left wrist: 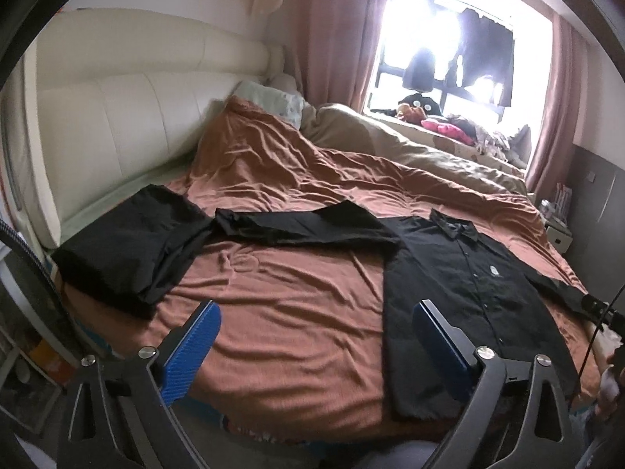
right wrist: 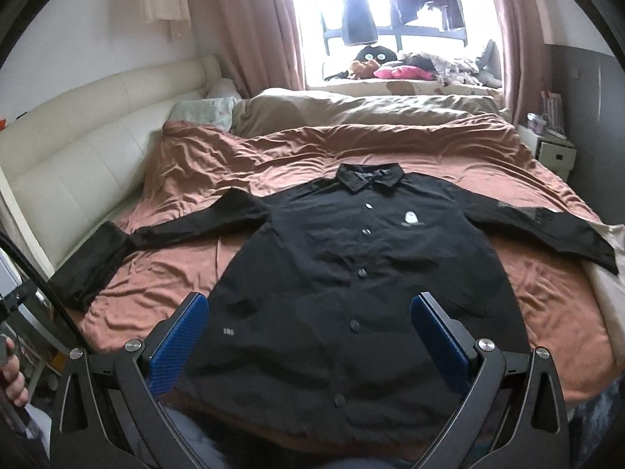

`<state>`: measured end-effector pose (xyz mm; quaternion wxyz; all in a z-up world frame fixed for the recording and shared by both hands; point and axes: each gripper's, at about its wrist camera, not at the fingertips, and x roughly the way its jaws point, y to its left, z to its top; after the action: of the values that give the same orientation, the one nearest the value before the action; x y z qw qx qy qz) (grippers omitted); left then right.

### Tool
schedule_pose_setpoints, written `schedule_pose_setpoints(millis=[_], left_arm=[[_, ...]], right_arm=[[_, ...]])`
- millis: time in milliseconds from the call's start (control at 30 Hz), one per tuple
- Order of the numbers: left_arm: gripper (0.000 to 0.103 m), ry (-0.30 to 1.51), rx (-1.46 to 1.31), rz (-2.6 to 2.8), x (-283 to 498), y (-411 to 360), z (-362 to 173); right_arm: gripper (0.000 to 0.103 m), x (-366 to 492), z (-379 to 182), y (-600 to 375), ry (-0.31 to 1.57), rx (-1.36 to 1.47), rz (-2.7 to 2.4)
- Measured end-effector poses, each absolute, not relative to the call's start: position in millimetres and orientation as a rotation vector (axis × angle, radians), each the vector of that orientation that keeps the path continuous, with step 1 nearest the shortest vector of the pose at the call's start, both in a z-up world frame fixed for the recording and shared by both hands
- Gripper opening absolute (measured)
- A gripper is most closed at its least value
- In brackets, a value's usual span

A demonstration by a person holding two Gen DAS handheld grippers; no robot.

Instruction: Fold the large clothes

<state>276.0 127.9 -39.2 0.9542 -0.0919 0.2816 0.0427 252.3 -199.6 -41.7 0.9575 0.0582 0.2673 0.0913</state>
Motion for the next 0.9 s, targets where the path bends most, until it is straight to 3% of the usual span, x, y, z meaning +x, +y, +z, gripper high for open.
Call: schedule_pose_setpoints(millis=[133,433,500,900], left_arm=[[0.090,0.594,-0.201,0.092,313,142,-44],[0.084,0.649,-0.265,0.149,392,181,-58],[0.079,0.667,-0.286,0.166,411,188,-62],[0.076,0.757,-0.463,0.247,520,244,-108]], right_arm=[[0.103,286,-38,-193,0.539,0.134,0.190],[0.103,374,-49,-188,0.559,0.255,0.220],[0.098,397,-54,-188,0.568,0.284,0.237],[0.087,518,-74,-170,0.653,0.352,0.287]])
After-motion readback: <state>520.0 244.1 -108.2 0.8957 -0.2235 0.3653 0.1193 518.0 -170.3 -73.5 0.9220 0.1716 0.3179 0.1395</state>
